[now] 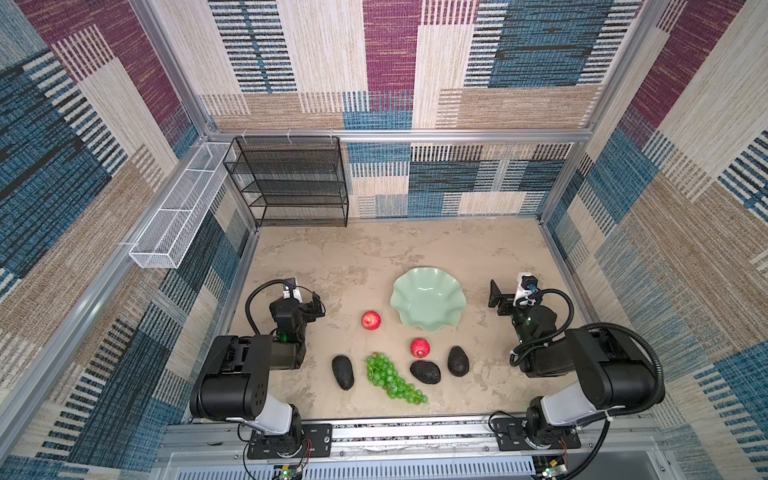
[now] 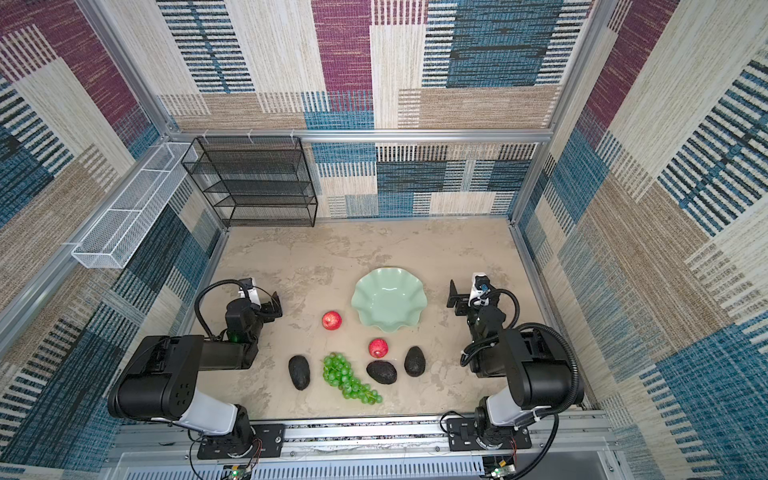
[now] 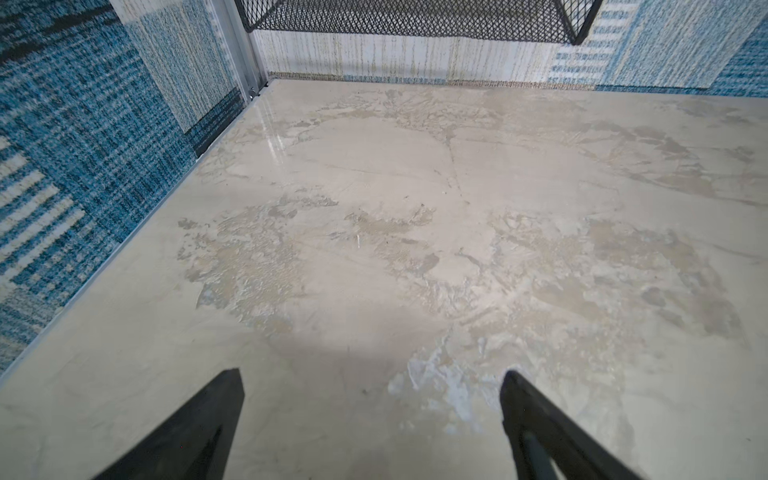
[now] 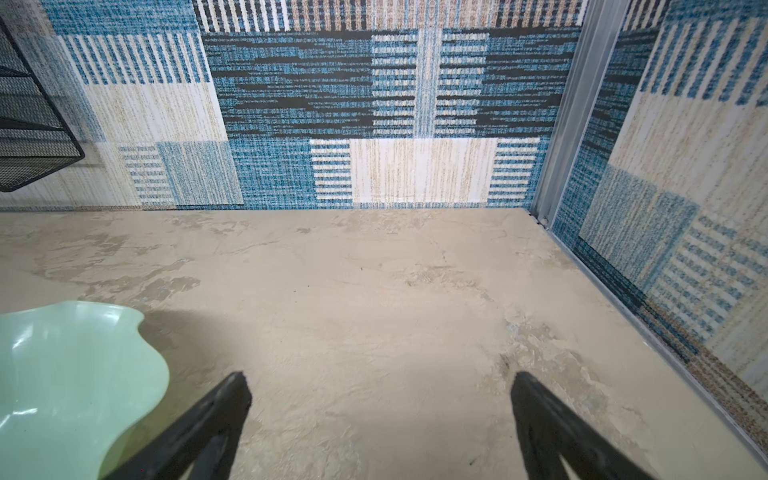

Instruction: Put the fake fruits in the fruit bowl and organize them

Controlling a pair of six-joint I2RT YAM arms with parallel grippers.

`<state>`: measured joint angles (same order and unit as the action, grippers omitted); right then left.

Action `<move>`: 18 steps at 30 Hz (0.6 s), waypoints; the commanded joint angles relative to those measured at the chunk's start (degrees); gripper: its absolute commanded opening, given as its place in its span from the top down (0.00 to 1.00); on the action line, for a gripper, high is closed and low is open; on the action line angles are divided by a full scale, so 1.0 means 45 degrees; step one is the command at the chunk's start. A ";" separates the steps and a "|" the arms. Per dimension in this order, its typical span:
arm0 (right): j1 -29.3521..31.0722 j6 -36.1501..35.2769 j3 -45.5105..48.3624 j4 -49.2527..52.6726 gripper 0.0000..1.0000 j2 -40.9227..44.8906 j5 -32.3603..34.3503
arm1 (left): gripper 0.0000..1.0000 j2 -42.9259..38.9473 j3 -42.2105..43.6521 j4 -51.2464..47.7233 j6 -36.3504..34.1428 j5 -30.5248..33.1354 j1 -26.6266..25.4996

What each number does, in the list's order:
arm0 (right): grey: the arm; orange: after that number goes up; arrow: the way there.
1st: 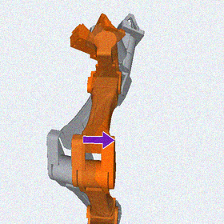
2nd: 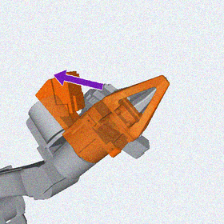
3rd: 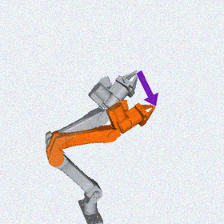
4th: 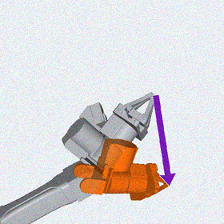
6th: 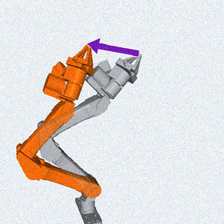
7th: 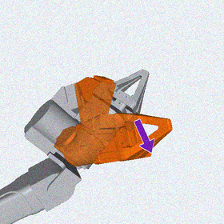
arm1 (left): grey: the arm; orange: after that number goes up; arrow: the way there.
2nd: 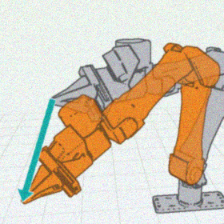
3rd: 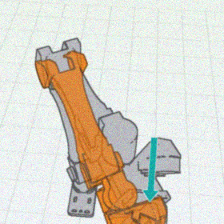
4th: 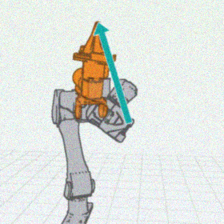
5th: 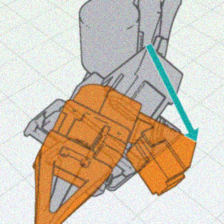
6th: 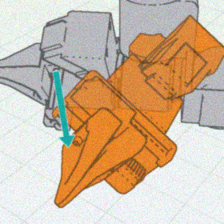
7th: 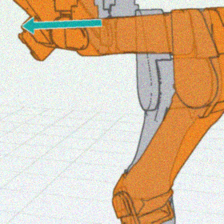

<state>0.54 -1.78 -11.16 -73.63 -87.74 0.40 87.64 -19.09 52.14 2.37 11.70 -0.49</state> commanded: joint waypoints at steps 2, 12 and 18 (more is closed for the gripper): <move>-0.0021 -0.0073 -0.0074 -0.0195 0.00 -0.0003 -0.0076 | 0.01 0.0084 -0.1042 -0.0953 -0.0153 0.0093 0.0048; -0.0021 0.3016 -0.5158 0.9298 0.00 0.2977 -0.0217 | 0.01 -0.3846 -0.2820 -0.7660 0.2292 0.2382 -0.0926; -0.0016 0.5335 -0.5939 1.0105 0.00 0.2163 -0.2657 | 0.01 -0.6732 -0.2120 -0.7061 0.6250 -0.2596 -0.0858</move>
<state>0.40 16.27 -36.95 -33.95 -77.01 -4.16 60.58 -29.08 23.09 20.80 12.29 -4.47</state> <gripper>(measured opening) 0.996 0.986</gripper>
